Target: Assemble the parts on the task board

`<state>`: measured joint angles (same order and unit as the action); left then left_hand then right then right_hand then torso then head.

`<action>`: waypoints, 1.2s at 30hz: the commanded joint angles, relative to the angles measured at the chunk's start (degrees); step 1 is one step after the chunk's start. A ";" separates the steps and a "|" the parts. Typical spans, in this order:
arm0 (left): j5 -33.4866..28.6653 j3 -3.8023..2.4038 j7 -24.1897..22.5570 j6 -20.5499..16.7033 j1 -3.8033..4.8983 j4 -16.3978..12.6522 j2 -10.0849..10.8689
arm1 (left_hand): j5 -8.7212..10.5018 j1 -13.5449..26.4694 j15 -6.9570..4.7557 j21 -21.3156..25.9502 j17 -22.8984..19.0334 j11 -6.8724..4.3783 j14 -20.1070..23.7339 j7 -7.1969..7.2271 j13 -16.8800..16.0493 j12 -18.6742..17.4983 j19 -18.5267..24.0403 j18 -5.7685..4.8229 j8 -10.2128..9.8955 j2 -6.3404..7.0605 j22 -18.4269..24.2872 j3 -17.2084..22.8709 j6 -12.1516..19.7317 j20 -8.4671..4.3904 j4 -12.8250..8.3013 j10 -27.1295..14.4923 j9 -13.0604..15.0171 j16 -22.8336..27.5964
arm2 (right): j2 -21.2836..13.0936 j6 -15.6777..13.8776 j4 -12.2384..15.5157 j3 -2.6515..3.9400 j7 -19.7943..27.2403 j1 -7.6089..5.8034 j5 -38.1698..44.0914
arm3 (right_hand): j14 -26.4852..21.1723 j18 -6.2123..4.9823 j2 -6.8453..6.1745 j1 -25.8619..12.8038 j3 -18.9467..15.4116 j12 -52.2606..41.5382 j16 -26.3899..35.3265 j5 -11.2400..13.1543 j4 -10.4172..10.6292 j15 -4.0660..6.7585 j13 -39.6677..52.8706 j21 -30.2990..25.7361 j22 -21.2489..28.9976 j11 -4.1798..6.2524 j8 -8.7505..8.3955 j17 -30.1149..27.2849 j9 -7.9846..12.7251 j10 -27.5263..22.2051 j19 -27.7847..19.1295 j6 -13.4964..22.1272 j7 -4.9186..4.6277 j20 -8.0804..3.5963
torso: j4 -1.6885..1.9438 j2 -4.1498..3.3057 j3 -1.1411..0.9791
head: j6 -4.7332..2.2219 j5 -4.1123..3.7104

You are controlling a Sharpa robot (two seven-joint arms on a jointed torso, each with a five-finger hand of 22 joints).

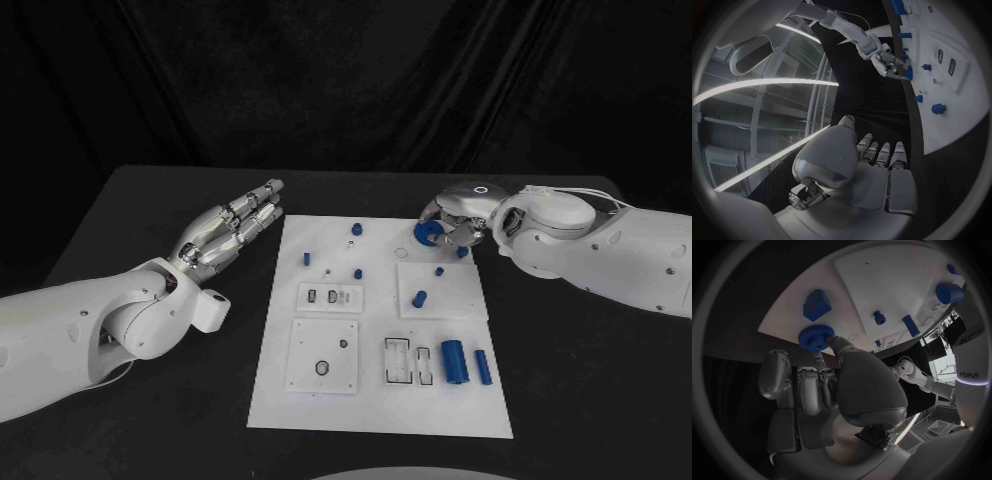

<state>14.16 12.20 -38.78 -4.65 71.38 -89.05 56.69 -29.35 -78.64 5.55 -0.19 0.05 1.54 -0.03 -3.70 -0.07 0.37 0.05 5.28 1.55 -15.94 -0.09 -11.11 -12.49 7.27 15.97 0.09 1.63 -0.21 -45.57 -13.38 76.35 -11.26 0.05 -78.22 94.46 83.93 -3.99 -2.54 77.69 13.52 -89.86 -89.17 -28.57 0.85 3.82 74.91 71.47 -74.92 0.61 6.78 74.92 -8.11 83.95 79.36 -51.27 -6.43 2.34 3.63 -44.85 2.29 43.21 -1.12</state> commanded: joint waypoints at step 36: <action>0.05 -0.04 -9.79 1.82 0.07 0.11 -0.02 | -0.53 -0.70 1.28 0.19 -0.05 0.38 0.03 -0.12 0.07 -0.37 -0.05 0.32 0.09 -0.02 0.09 0.79 0.30 1.16 -0.23 -0.09 0.03 0.21 | -1.21 -2.65 3.06 -0.61 0.52 -1.09 0.94 | 4.56 -1.46 -2.50 -4.55 -2.86 -0.14 2.76 21.88 6.81 0.00 15.09 -6.02 -3.27 0.01 2.72 11.60 -9.98 6.05 -1.38 11.54 2.13 0.33 | 0.09 0.02 0.04 | -0.37 -0.15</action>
<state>14.17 12.21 -38.79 -3.58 71.38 -88.87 56.70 -29.57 -78.64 6.36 -0.19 0.10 1.53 -0.03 -3.69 -0.09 0.37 0.04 5.28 1.55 -15.93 -0.05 -10.63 -12.49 8.09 15.80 0.09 1.63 -0.21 -46.55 -14.38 79.04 -11.92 0.95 -79.10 94.85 84.05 -4.96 -4.92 73.51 10.59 -89.85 -86.53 -7.03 7.32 4.09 74.95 65.82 -74.95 0.81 9.74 74.91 -18.17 83.92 78.11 -40.10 -4.30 2.67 3.66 -44.83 2.34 42.78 -1.26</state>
